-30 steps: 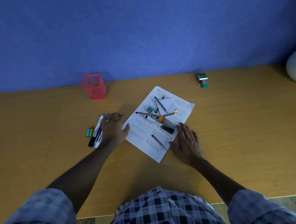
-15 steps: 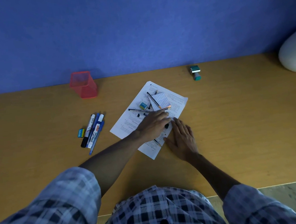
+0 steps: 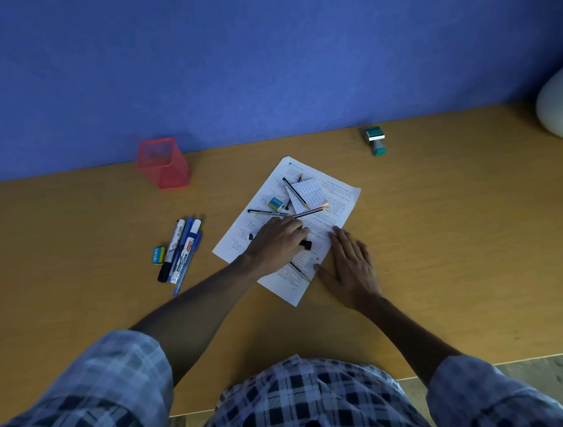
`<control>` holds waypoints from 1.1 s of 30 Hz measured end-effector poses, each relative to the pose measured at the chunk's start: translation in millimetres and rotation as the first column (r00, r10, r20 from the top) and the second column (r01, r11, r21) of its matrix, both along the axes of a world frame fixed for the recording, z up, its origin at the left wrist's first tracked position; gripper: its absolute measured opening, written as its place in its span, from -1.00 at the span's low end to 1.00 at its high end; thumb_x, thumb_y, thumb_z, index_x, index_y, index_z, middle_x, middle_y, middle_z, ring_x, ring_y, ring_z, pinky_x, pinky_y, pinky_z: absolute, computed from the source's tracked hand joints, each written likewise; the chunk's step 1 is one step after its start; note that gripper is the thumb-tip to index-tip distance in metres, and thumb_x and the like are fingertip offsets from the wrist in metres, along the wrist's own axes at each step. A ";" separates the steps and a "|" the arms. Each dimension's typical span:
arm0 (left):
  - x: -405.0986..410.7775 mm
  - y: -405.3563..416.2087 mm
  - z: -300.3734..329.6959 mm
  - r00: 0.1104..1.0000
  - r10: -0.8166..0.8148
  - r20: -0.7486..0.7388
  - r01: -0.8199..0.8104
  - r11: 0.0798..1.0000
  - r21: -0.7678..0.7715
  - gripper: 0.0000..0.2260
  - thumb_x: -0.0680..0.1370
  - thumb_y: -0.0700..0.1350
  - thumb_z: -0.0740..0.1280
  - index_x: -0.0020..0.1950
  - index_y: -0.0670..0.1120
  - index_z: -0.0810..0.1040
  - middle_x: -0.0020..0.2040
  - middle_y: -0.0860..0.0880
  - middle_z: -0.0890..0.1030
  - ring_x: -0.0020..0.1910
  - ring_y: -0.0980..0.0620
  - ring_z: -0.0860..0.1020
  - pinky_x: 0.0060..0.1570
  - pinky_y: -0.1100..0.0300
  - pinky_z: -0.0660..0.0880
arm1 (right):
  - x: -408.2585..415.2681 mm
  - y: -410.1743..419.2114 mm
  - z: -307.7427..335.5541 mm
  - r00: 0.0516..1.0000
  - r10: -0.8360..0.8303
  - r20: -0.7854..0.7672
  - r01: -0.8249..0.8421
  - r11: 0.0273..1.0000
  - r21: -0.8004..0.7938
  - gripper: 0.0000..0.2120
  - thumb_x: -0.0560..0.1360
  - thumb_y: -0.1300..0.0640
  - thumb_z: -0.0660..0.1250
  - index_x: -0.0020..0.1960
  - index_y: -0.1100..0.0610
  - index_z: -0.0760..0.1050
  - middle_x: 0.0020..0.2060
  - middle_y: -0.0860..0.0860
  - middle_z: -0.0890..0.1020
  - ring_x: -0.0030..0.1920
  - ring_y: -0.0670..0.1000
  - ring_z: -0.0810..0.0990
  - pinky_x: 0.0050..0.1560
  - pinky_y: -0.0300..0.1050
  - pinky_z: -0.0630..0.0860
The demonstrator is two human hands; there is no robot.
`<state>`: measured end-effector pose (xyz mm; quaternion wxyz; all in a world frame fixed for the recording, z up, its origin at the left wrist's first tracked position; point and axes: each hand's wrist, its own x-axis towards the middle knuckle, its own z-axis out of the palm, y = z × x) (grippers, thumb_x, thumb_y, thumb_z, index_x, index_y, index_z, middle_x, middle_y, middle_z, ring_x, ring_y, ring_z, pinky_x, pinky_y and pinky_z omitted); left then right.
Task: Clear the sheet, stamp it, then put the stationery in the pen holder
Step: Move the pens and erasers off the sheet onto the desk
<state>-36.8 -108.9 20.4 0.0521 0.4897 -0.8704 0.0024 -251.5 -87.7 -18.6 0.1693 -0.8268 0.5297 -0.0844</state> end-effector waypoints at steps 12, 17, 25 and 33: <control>66.2 18.6 6.1 0.887 0.457 -0.058 -0.452 0.888 0.084 -0.79 0.53 0.01 0.38 -0.06 -0.14 0.58 -0.11 -0.08 0.57 -0.08 -0.11 0.55 -0.22 0.05 0.44 | -0.8 0.7 1.4 1.000 0.007 -0.018 -0.007 1.000 -0.001 -0.25 0.57 -0.31 0.04 0.58 0.15 0.04 0.58 0.06 0.09 0.57 0.07 0.07 0.54 0.05 -0.02; 89.1 27.1 11.7 0.762 0.624 -0.173 -0.591 0.780 0.205 -0.72 0.54 0.01 0.37 -0.24 -0.15 0.47 -0.19 -0.14 0.55 -0.13 -0.14 0.51 -0.25 0.07 0.36 | -0.3 0.5 2.7 1.000 0.003 -0.004 -0.003 1.000 -0.002 -0.23 0.55 -0.35 -0.03 0.57 0.14 0.06 0.57 0.06 0.12 0.56 0.08 0.09 0.53 0.05 0.00; 125.3 46.7 20.6 0.663 0.747 -0.037 -0.742 0.663 0.095 -0.84 0.50 0.00 0.42 -0.14 -0.09 0.66 -0.07 -0.14 0.65 -0.01 -0.20 0.55 -0.02 -0.01 0.36 | -0.1 0.8 1.6 1.000 0.001 0.007 -0.001 1.000 0.003 -0.19 0.52 -0.39 -0.10 0.57 0.14 0.05 0.57 0.05 0.10 0.57 0.07 0.07 0.54 0.05 -0.03; 137.2 55.5 12.2 0.611 0.791 -0.025 -0.784 0.609 0.124 -0.71 0.48 0.02 0.43 -0.10 -0.23 0.60 0.09 -0.19 0.59 0.09 -0.24 0.50 0.02 -0.07 0.38 | 0.1 0.2 1.1 1.000 0.003 0.007 -0.003 1.000 0.003 -0.20 0.53 -0.37 -0.06 0.57 0.14 0.06 0.57 0.05 0.11 0.57 0.06 0.07 0.53 0.04 -0.03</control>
